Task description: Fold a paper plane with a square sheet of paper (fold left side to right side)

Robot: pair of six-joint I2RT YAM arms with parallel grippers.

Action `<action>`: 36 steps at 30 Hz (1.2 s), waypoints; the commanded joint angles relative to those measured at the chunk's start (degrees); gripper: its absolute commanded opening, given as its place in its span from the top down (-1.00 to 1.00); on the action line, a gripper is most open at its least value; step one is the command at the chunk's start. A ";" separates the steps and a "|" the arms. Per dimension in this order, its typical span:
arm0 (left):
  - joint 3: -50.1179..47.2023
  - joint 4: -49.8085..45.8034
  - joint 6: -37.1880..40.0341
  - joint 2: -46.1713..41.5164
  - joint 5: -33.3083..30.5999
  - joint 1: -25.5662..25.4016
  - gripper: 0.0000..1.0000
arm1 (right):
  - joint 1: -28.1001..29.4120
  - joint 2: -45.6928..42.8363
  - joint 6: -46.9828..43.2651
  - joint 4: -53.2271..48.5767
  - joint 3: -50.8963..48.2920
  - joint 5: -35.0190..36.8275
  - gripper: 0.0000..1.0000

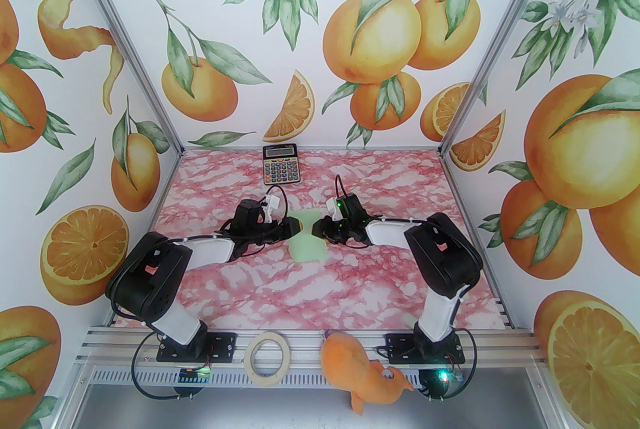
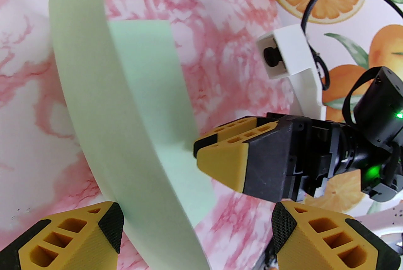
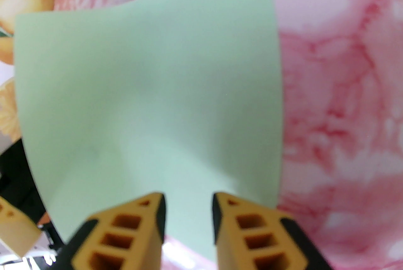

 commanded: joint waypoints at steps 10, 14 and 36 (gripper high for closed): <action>1.39 12.49 -5.14 3.92 4.29 -0.84 -0.58 | -0.18 -0.76 0.84 0.67 1.45 -1.10 0.31; 1.61 13.99 -5.89 4.68 4.48 -1.20 -0.57 | -0.12 0.00 0.56 -0.56 2.33 -1.22 0.31; 2.19 14.43 -5.79 8.26 4.73 -2.10 0.05 | -6.04 -5.57 0.21 -1.00 -0.30 -0.14 0.35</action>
